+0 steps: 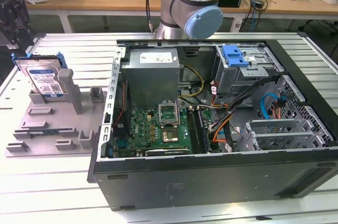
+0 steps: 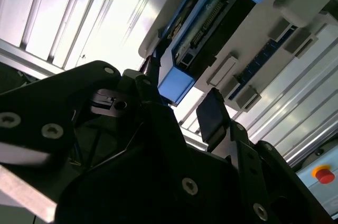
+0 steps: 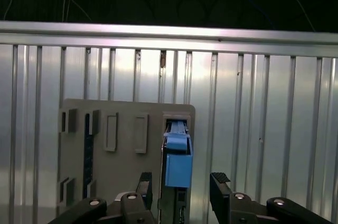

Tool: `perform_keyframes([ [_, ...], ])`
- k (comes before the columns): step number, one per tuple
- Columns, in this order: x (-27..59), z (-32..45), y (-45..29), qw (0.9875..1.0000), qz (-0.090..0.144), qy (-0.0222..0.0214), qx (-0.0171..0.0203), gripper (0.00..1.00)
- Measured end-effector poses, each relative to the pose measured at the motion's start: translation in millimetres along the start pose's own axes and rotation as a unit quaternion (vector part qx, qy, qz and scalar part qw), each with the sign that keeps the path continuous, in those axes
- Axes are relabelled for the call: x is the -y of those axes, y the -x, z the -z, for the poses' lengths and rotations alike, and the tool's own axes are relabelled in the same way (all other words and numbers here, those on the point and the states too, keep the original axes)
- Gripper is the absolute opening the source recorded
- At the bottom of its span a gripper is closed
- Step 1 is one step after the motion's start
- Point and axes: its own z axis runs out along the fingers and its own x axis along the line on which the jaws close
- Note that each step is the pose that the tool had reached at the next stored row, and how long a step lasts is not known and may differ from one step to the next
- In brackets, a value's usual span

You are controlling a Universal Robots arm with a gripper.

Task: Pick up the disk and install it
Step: 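Pick up the disk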

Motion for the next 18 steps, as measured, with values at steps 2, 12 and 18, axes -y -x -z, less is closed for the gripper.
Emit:
perform_keyframes([
  [2, -1.0, -1.3, 0.1, 1.0, 0.0, 0.0001, -0.0001, 0.56],
  [12, -1.5, -9.4, 0.6, 1.0, 0.0, 0.0001, 0.0, 0.56],
  [18, -1.6, -12.2, 0.8, 1.0, 0.0, 0.0, 0.0, 0.56],
])
